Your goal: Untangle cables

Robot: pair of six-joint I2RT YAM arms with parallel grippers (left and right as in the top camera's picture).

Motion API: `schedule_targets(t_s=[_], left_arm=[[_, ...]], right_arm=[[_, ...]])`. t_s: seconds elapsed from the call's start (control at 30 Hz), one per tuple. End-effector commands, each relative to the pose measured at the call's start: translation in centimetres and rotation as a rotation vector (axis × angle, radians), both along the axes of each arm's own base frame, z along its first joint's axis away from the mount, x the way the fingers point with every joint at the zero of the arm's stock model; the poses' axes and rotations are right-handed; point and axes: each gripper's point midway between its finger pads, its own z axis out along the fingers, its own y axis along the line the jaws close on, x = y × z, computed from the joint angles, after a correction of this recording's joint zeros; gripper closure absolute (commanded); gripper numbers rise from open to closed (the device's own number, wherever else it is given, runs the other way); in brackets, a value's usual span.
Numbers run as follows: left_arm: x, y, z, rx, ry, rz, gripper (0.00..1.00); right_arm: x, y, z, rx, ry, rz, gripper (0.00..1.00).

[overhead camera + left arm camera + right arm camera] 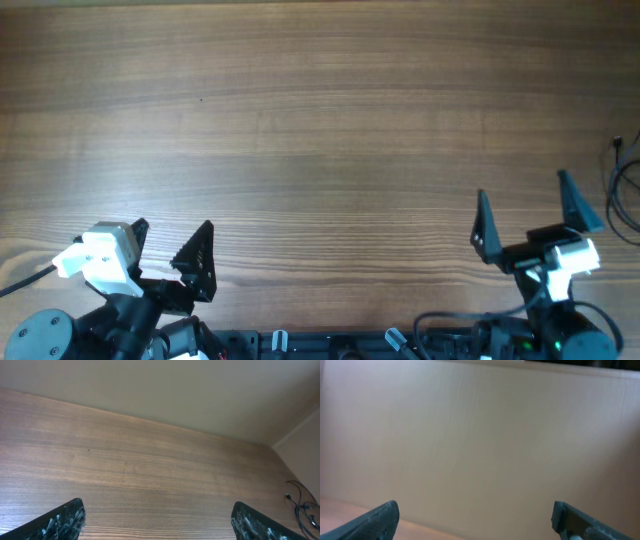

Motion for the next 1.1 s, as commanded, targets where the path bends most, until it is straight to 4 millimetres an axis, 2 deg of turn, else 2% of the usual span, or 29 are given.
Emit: schedule_targets(t_s=[0.0, 0.07, 0.1, 0.2, 0.5, 0.6, 0.77, 1.07], left_arm=[[-0.1, -0.3, 0.4, 0.011, -0.022, -0.018, 0.04], [-0.1, -0.3, 0.4, 0.011, -0.021, -0.018, 0.04], [-0.1, -0.3, 0.4, 0.01, -0.021, -0.018, 0.04], [-0.1, -0.3, 0.4, 0.01, -0.021, -0.018, 0.04], [-0.1, -0.3, 0.4, 0.01, -0.021, -0.018, 0.04], [-0.1, -0.3, 0.4, 0.01, -0.021, -0.018, 0.04], [-0.1, -0.3, 0.4, 0.01, -0.021, -0.018, 0.04], [-0.1, -0.3, 0.4, 0.011, -0.021, -0.018, 0.03]], right_arm=[[1.3, -1.0, -2.4, 0.027, 0.028, -0.039, 0.0], [2.2, -1.8, -4.3, 0.053, 0.078, -0.079, 0.0], [2.8, -2.6, -5.8, 0.123, 0.118, -0.092, 0.0], [3.6, -4.2, -8.0, 0.277, 0.172, -0.132, 0.0], [4.6, -5.0, -12.5, 0.304, 0.308, -0.182, 0.0], [4.9, -5.6, -15.8, 0.375, 0.445, -0.222, 0.01], [5.0, -5.9, -16.7, 0.508, 0.49, -0.216, 0.0], [5.2, -5.9, -17.2, 0.511, 0.512, -0.221, 0.0]])
